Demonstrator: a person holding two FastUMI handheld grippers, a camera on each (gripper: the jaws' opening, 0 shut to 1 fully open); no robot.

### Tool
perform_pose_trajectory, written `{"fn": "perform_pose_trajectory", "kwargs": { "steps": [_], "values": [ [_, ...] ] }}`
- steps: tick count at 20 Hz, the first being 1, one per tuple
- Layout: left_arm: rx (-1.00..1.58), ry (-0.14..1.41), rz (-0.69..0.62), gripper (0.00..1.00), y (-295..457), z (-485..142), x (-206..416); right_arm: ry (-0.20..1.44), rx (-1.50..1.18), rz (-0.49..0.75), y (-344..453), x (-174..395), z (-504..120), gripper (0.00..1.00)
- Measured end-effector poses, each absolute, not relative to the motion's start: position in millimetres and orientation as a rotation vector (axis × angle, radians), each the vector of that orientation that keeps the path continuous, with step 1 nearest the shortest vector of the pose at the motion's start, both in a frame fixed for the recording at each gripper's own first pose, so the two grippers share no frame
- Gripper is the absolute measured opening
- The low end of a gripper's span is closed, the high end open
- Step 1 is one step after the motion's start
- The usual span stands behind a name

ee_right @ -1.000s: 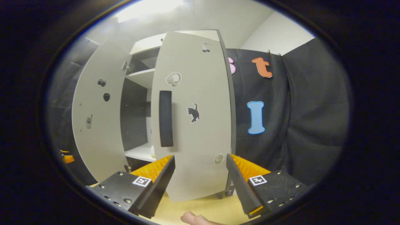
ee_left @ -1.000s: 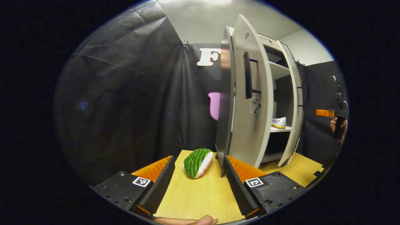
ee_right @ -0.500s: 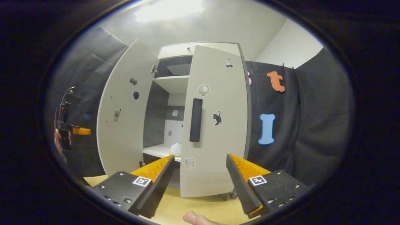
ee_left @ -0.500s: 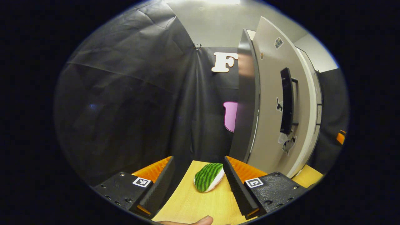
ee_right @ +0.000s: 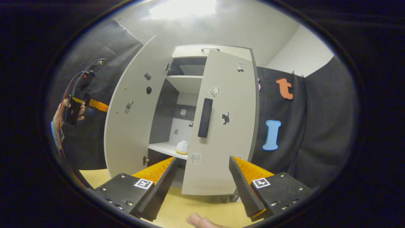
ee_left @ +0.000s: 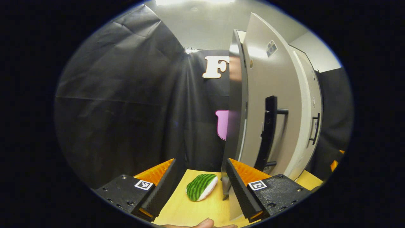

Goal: Grab one shoe with the right hand and put it into the shoe cabinet, grab the other shoe with the left hand and put it into the shoe cabinet; then close the right door with the right hand and the left door with the left hand.

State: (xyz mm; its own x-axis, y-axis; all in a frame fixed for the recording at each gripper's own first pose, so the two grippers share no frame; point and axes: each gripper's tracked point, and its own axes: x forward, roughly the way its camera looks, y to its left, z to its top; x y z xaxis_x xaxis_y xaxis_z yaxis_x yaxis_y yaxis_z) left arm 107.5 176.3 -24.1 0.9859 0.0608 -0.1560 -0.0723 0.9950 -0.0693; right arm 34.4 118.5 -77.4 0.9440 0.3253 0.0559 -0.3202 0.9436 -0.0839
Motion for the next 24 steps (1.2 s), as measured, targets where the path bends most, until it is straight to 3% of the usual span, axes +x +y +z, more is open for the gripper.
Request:
{"fn": "perform_pose_trajectory", "kwargs": {
  "steps": [2,3,5,24],
  "values": [
    [-0.091,0.149,0.051,0.94,164,-17,115,-0.076,-0.057,0.336,115,31,-76,0.98],
    [-0.085,0.129,0.059,0.86,167,-13,110,-0.077,-0.045,0.343,113,28,-77,0.98],
    [-0.073,0.078,0.044,0.86,164,1,110,-0.081,-0.028,0.354,107,25,-74,0.98],
    [-0.030,0.097,-0.064,0.87,79,1,114,-0.065,0.038,0.277,66,15,-80,0.98]
  ]
}}
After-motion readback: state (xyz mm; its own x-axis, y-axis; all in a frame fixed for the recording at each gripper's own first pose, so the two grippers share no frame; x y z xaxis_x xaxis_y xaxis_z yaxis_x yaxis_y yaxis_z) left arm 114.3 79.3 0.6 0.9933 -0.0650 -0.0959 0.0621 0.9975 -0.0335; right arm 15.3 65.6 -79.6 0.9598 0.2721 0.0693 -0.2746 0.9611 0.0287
